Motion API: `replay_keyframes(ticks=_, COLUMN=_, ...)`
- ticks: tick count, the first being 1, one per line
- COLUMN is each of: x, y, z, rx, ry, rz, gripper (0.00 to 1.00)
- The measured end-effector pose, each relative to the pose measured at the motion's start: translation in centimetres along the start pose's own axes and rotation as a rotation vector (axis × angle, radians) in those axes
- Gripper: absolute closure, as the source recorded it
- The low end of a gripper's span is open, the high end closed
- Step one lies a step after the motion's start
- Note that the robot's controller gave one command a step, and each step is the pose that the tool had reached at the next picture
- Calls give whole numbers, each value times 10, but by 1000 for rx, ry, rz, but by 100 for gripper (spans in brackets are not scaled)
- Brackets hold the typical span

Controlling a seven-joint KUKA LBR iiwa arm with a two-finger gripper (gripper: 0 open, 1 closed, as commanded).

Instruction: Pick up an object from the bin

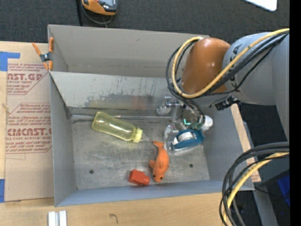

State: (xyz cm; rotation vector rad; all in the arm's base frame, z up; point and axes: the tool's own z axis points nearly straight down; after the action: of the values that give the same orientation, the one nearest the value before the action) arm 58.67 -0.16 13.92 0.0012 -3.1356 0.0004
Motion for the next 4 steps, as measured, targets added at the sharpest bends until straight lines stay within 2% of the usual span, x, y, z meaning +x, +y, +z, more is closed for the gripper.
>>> replay_keyframes(ticks=1, x=-2, y=0, z=-4, rx=0, ry=-7, rz=0, gripper=0)
replay_keyframes(ticks=2, x=23, y=4, z=14, rx=1, ry=-13, rz=-72, gripper=0)
replay_keyframes(ticks=3, x=50, y=14, z=34, rx=3, ry=-20, rz=-302, gripper=0)
replay_keyframes(ticks=4, x=65, y=23, z=51, rx=2, ry=-8, rz=-581, gripper=0)
